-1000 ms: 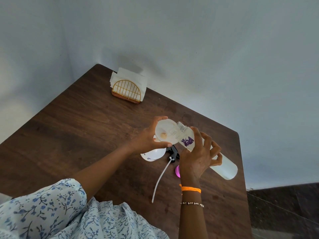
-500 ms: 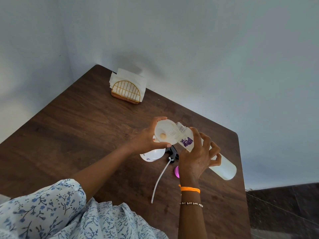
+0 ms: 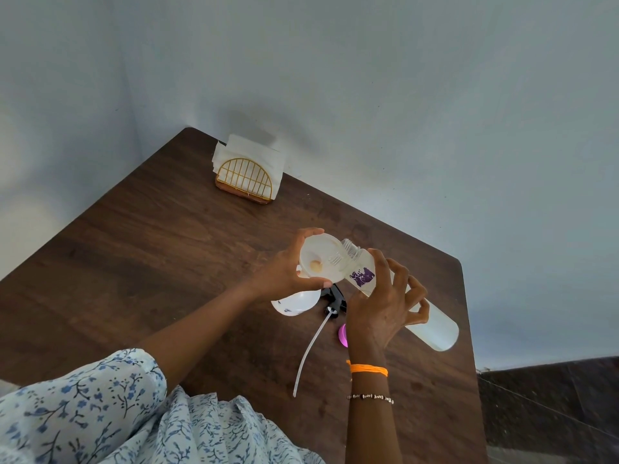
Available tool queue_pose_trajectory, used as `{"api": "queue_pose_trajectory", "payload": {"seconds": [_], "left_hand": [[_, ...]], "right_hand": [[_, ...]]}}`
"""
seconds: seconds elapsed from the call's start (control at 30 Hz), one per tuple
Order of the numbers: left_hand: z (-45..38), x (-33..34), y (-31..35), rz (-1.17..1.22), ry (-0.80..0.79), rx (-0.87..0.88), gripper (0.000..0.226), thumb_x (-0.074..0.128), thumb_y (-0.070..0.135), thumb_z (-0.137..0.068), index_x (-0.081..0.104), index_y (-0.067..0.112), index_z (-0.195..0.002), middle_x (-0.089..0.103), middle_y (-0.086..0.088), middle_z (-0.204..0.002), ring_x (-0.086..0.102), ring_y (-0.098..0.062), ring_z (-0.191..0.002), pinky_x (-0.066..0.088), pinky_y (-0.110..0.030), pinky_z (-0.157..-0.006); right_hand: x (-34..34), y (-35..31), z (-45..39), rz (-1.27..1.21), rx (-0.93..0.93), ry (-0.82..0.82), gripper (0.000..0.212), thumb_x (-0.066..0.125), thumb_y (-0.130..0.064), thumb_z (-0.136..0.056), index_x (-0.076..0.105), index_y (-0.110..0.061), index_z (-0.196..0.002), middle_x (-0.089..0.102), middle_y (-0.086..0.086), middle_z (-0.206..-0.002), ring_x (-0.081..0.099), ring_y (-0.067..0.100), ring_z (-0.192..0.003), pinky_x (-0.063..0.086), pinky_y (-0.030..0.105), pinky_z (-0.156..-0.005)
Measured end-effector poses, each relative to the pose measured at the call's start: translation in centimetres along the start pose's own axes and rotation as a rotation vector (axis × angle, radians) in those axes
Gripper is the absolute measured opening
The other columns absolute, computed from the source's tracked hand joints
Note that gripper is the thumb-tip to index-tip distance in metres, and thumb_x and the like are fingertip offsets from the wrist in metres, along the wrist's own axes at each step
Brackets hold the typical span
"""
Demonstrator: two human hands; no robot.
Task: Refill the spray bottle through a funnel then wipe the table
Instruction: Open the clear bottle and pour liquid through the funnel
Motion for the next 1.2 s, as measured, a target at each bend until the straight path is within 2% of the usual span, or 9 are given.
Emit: {"api": "queue_pose_trajectory", "payload": {"seconds": [0.37,0.53,0.63,0.8,1.2], "left_hand": [[0.00,-0.05,-0.04,0.009,0.008,0.007,0.085,0.075,0.026,-0.075,0.016,0.032,-0.136,0.032,0.004,-0.142,0.039,-0.006,-0.115,0.034,0.000,-0.075],[0.06,-0.09,0.05,0.021,0.010,0.009,0.085,0.075,0.026,-0.075,0.016,0.033,-0.136,0.032,0.003,-0.143,0.037,-0.004,-0.112,0.036,-0.007,-0.081],[0.08,-0.07,0.12,0.012,0.007,0.014,0.085,0.075,0.025,-0.075,0.016,0.032,-0.136,0.033,0.003,-0.142,0.037,-0.003,-0.111,0.035,-0.001,-0.077],[0.13,-0.07,0.32,0.023,0.002,0.015,0.085,0.074,0.024,-0.075,0.016,0.029,-0.137,0.032,0.001,-0.143,0.034,-0.004,-0.113,0.038,-0.019,-0.090],[-0.03,-0.02,0.11,0.013,0.004,0.021,0.086,0.075,0.027,-0.075,0.015,0.032,-0.137,0.032,0.002,-0.144,0.036,-0.005,-0.113,0.038,-0.019,-0.089]], "right_hand": [[-0.07,-0.13,0.03,0.012,-0.011,0.012,0.070,0.083,0.001,-0.054,0.061,-0.029,-0.113,0.059,0.004,-0.118,0.029,0.025,-0.116,0.023,0.057,-0.094],[-0.04,-0.09,0.04,0.007,-0.007,0.009,0.069,0.083,0.000,-0.055,0.061,-0.029,-0.113,0.058,0.005,-0.120,0.033,0.027,-0.117,0.022,0.055,-0.096],[-0.02,-0.10,0.07,0.010,-0.002,0.007,0.069,0.083,0.000,-0.056,0.060,-0.030,-0.114,0.058,0.004,-0.120,0.035,0.029,-0.118,0.020,0.054,-0.097],[-0.09,-0.27,0.10,0.010,-0.013,0.014,0.069,0.083,0.001,-0.055,0.061,-0.028,-0.113,0.059,0.005,-0.119,0.040,0.033,-0.117,0.021,0.055,-0.096],[0.08,-0.09,0.06,0.023,-0.003,-0.012,0.072,0.081,0.004,-0.055,0.059,-0.031,-0.115,0.056,0.004,-0.122,0.031,0.028,-0.119,0.020,0.056,-0.097]]}}
Point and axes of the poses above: each hand's wrist, its own z-axis away from the middle knuckle, its own x-axis out of the palm, y = z × x, the point moved 10 cm from there along -z, towards the middle knuckle
